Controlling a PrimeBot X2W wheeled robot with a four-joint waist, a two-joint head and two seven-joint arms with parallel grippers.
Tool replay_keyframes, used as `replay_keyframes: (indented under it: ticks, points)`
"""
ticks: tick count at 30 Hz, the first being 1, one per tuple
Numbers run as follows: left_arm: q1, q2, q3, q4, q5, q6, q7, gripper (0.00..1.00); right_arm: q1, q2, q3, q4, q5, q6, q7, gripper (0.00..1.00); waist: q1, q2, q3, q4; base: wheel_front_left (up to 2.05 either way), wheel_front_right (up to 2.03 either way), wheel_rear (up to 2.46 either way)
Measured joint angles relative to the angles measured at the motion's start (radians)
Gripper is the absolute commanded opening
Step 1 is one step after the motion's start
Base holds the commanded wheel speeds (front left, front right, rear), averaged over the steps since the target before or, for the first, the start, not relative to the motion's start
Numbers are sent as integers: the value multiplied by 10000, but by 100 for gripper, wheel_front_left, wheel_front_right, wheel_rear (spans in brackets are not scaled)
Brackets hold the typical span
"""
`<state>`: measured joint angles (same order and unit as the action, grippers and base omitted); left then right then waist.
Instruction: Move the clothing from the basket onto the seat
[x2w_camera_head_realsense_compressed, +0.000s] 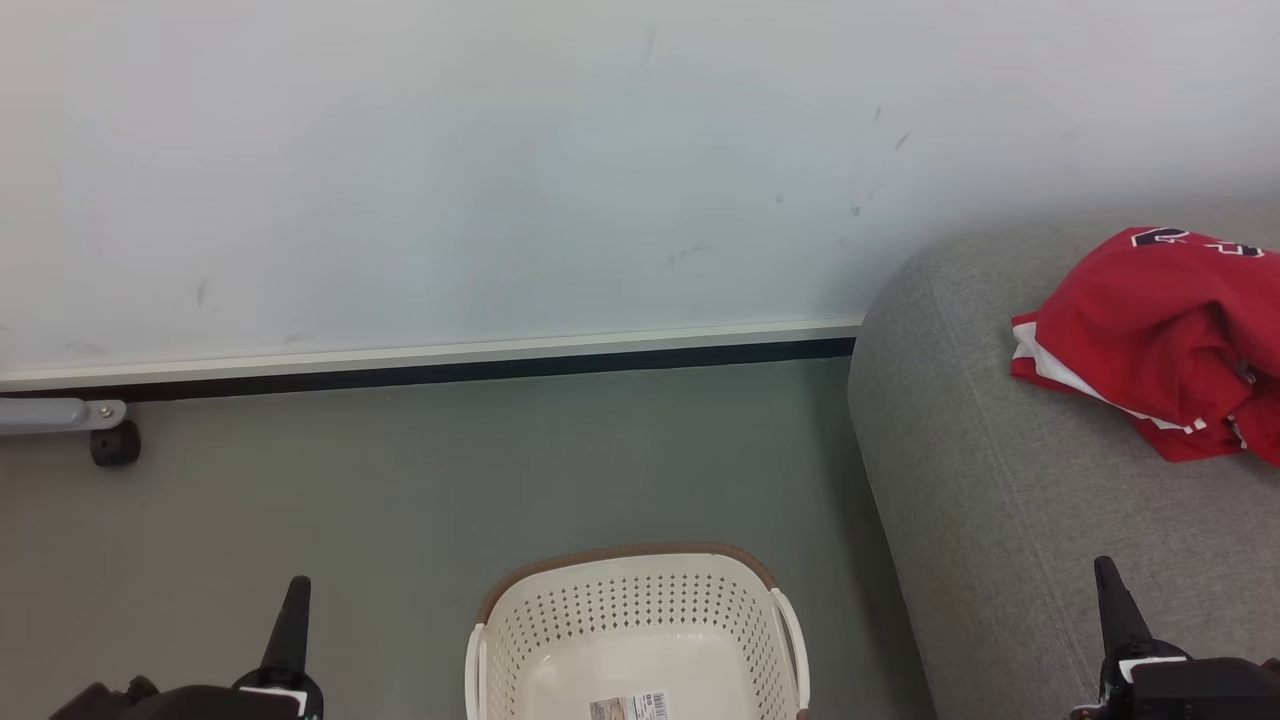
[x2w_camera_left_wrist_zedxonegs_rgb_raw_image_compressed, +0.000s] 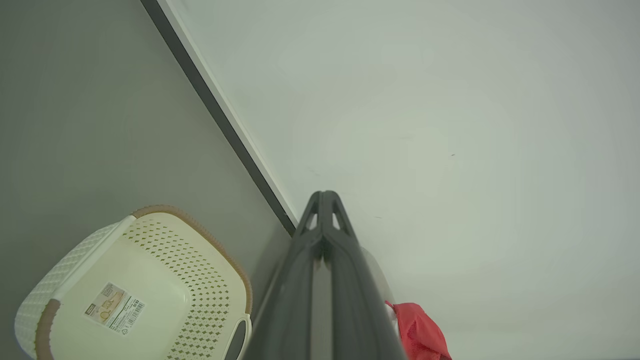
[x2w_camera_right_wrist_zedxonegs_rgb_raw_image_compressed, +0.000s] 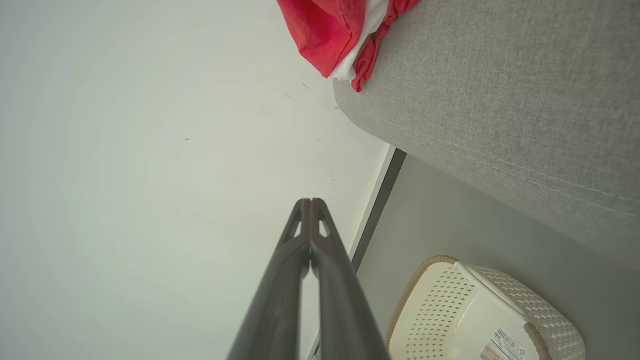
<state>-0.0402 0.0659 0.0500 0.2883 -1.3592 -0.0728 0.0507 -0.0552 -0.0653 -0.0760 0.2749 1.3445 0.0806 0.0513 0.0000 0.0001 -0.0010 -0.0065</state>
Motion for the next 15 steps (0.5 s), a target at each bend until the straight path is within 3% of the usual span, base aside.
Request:
replay_keyframes:
  ticks: [15]
  points:
    - [-281, -151, 351, 61, -1942, -426, 518, 0, -218, 171, -477, 215, 2038, 339, 518, 0, 0, 0, 22, 54, 0, 0, 0]
